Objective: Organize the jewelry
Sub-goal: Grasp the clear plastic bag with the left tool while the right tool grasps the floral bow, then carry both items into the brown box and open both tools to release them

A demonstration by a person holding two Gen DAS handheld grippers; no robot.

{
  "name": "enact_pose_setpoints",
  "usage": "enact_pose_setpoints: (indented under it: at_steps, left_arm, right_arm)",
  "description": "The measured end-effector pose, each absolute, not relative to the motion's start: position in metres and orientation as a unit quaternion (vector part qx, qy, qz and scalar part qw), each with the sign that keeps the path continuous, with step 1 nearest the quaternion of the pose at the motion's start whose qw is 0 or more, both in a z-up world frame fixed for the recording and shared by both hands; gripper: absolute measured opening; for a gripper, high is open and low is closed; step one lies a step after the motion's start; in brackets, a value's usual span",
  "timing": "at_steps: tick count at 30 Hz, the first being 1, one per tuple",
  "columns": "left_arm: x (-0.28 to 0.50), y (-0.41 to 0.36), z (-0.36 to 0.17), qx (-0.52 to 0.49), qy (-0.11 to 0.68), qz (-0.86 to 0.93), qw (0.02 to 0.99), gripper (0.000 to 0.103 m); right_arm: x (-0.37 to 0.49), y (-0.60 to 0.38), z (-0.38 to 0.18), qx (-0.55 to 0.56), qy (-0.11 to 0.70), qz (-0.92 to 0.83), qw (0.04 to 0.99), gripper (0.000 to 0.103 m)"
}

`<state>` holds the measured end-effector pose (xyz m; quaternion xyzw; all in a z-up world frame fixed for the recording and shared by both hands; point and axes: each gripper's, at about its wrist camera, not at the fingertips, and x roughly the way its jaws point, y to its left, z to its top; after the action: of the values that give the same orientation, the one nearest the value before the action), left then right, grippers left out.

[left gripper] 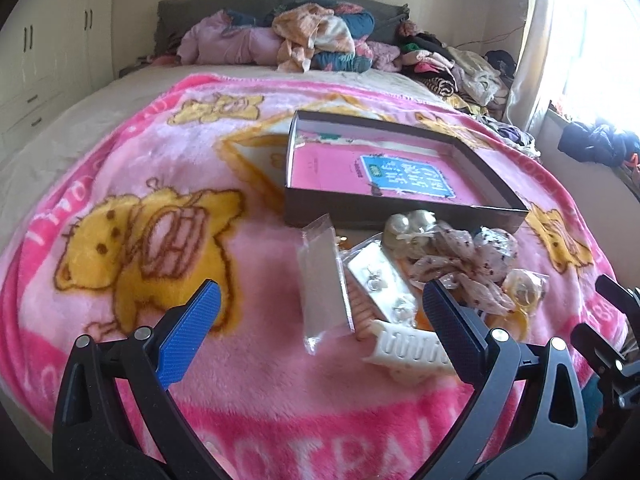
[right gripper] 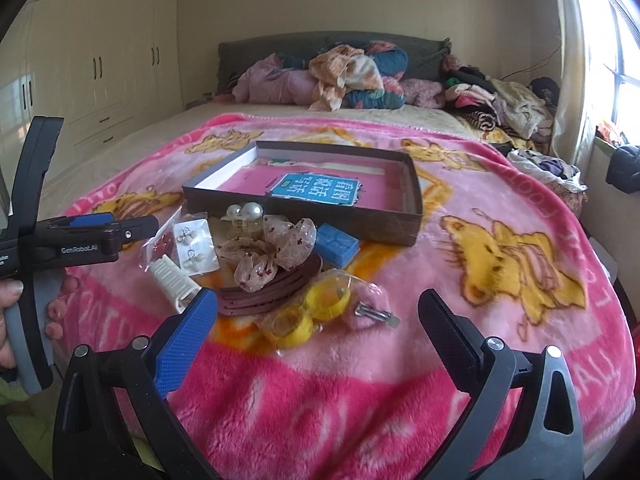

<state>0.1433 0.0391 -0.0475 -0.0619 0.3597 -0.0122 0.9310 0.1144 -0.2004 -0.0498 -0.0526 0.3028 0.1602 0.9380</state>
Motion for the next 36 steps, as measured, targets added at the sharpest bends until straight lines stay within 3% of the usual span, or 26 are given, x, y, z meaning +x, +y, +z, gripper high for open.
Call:
enact_pose_setpoints:
  at_steps: [7, 14, 20, 29, 36]
  left_arm:
    - [0.156, 0.055, -0.062, -0.081, 0.390, -0.016, 0.917, 0.092]
    - [0.165, 0.060, -0.072, -0.115, 0.410, -0.056, 0.903, 0.072]
    - [0.168, 0.058, -0.076, -0.123, 0.413, -0.080, 0.899, 0.049]
    - [0.169, 0.066, -0.082, -0.134, 0.419, -0.095, 0.893, 0.017]
    - [0.158, 0.070, -0.071, -0.115, 0.399, -0.092, 0.905, 0.015]
  right_arm:
    - [0.148, -0.187, -0.052, -0.058, 0.319, 0.188, 0.927, 0.097]
    - [0.177, -0.178, -0.054, -0.055, 0.337, 0.205, 0.917, 0.086]
    - [0.201, -0.168, -0.059, -0.061, 0.356, 0.212, 0.908, 0.065]
    - [0.216, -0.150, -0.069, -0.078, 0.371, 0.226, 0.897, 0.011]
    - [0.207, -0.163, -0.064, -0.043, 0.352, 0.214, 0.910, 0.004]
